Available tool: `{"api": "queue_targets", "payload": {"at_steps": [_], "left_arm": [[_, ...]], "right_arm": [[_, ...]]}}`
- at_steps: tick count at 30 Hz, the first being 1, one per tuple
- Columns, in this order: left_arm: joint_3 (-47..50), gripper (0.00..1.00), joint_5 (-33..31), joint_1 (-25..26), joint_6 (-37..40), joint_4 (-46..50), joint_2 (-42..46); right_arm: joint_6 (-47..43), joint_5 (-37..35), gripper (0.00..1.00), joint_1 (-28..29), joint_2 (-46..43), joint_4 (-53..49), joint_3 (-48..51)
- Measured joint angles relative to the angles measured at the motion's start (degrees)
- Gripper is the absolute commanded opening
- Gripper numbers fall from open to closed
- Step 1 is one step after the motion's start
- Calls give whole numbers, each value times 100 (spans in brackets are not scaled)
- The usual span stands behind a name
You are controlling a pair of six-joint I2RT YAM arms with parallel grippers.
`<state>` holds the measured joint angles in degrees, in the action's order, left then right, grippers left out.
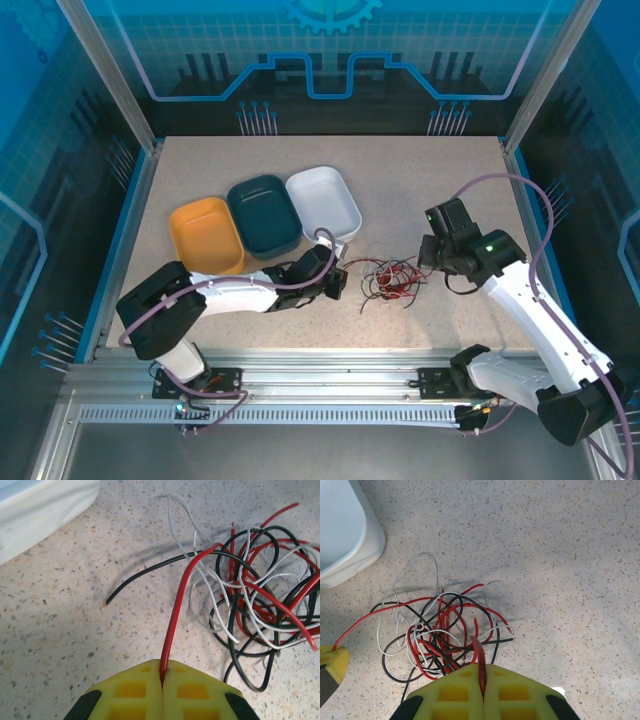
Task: Untangle the cables
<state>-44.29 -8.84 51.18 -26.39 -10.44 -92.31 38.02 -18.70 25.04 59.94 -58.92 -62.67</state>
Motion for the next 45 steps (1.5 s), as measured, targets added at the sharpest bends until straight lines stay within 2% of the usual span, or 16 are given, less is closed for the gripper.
{"api": "queue_targets", "payload": {"at_steps": [7,16,22,34,45], "left_arm": [[136,0,-59,0,245,133,688],[131,0,-472,0,485,376,1497],[131,0,-741,-39,555,614,1668],[463,0,-949,-533,533,944,2031],[1080,0,-1259,-673,225,1565,2857]], "right_arm": [[9,4,0,0,63,90,68],[66,24,0,-133,468,393,483],[68,-2,0,-463,501,404,549],[-70,28,0,-1128,439,407,686],[-251,24,0,-1517,334,385,686]]}}
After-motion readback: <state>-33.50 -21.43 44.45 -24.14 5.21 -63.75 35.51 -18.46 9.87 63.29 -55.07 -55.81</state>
